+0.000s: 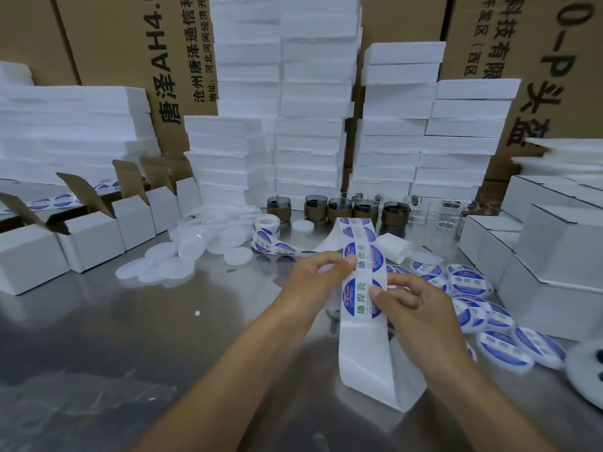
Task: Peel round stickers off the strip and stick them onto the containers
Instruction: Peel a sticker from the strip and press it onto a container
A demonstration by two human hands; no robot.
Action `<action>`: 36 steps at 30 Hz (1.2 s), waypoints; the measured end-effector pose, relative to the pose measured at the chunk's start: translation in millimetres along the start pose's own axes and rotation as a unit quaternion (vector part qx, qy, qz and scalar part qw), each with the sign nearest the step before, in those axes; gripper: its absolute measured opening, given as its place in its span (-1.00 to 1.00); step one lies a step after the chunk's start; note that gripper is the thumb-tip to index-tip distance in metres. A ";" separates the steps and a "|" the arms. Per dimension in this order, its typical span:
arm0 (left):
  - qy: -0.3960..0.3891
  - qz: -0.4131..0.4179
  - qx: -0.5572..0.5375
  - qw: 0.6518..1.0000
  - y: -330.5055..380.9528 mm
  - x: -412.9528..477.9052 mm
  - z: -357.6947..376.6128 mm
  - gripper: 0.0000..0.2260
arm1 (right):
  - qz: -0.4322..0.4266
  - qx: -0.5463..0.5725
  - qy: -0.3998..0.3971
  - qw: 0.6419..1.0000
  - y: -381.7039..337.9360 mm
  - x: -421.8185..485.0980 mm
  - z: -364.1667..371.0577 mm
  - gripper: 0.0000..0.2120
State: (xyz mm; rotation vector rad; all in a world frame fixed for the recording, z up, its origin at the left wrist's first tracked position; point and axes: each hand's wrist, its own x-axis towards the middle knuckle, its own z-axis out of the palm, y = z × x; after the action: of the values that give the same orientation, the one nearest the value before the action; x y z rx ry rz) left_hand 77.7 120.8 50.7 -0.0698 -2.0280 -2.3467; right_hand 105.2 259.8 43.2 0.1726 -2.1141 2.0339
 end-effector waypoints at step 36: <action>-0.012 -0.008 0.043 0.999 -15.2 -7.8 -3.3 -0.78 | -0.391 -0.423 0.083 0.813 20.6 7.1 -3.5 -0.73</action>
State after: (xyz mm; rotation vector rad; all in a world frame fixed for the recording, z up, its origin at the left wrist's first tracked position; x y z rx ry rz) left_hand 84.5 119.8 34.7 -0.0797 -2.1448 -2.2745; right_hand 93.9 264.6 24.9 0.5648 -2.0949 0.5537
